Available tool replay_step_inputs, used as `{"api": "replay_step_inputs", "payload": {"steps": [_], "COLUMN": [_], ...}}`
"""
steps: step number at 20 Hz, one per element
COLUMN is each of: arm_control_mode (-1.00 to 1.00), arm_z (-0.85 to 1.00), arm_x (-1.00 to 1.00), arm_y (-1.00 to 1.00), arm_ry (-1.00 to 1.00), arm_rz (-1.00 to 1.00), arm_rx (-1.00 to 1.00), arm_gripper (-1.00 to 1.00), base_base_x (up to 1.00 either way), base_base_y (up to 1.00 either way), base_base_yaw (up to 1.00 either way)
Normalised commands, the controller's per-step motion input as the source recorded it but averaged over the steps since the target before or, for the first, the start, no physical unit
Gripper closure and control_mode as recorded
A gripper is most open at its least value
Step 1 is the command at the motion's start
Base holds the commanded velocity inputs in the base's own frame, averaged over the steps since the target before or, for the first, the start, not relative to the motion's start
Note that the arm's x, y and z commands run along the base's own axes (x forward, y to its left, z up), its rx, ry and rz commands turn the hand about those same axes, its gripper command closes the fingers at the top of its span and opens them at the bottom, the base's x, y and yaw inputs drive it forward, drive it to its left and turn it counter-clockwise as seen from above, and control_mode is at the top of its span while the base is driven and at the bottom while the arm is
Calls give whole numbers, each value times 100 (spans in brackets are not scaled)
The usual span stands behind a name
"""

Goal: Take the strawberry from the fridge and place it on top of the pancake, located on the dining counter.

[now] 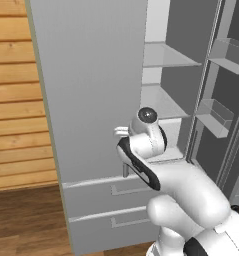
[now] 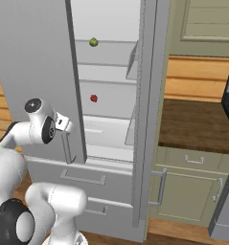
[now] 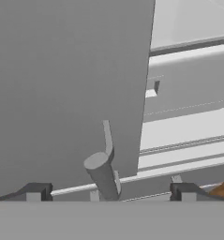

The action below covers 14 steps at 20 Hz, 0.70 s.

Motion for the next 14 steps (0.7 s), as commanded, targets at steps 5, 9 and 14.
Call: {"api": "replay_step_inputs", "payload": {"steps": [5,9,14], "arm_control_mode": [-100,-100,-100], "arm_z": [-46,-16,-31], "arm_x": [42,28,21], "arm_y": [1,0,7], "arm_ry": [6,0,0], "arm_rz": [0,0,0], "arm_rx": [-14,0,0], "arm_gripper": [-100,-100,-100], "base_base_x": [0,0,0], "base_base_y": [0,0,0], "base_base_yaw": [0,0,0]}}
